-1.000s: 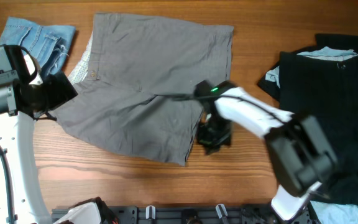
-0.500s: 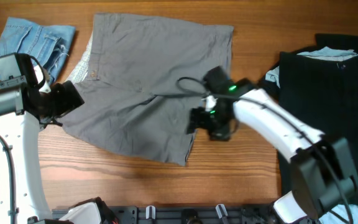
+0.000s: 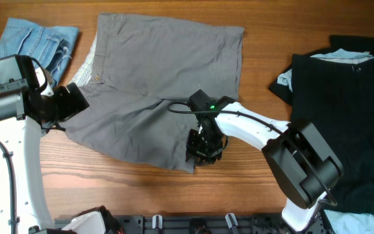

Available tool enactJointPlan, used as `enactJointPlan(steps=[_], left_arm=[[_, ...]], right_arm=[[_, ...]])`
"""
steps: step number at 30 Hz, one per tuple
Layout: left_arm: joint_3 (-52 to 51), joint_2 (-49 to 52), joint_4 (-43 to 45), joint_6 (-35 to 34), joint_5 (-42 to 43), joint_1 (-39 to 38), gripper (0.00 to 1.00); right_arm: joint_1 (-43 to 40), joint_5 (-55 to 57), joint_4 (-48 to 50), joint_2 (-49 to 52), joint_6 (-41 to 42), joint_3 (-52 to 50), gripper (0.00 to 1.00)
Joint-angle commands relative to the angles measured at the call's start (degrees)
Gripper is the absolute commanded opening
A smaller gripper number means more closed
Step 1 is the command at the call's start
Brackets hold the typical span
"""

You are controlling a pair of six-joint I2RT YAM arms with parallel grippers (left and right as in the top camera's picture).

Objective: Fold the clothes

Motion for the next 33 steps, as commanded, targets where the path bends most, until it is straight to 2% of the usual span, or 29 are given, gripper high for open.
enactJointPlan(steps=[1,4,7,12,14,15,16,22,26,29,33], left_arm=[[-0.24,0.13,0.35,-0.7,0.7,0.26,0.95],[-0.24,0.13,0.37,-0.7,0.7,0.26,0.94],[-0.22,0.13,0.57,-0.7,0.7,0.26,0.95],[-0.24,0.13,1.07,-0.7,0.7,0.26,0.95],[-0.22,0.13,1.42,-0.68,0.7,0.24,0.95],[-0.24,0.13,1.51,-0.68,0.7,0.26,0.95],[-0.22,0.13,1.62,-0.68,0.7,0.26,0.95],[-0.22,0.13,1.86,-0.66,0.7,0.26,0.96],[-0.22,0.13,1.79,-0.68,0.7,0.26,0.96],[-0.24,0.15,1.18,-0.7,0.72,0.24,0.96],[-0.28,0.85,-1.84,-0.7,1.4,0.24,0.95]], right_arm=[[0.2,-2.47,-0.24,0.66,0.2,-0.42,0.44],[0.79,-4.26,0.46,0.66,-0.55,-0.42,0.43],[1.66,-4.5,0.87,0.66,-1.09,-0.42,0.38],[1.9,-4.13,0.15,0.66,-1.29,-0.42,0.37],[1.9,-4.09,0.37,0.66,-1.25,-0.42,0.26],[1.9,-4.13,0.61,0.66,-1.29,-0.42,0.12],[1.9,-4.15,0.85,0.66,-1.38,-0.39,0.04],[-1.07,-0.17,-0.96,-2.19,-7.37,0.98,0.04],[-8.04,9.9,-10.49,-8.98,-9.92,0.98,0.04],[-13.35,12.52,-15.04,-13.2,-15.45,0.98,0.04],[-16.57,18.78,-21.51,-16.52,-17.05,0.98,0.04]])
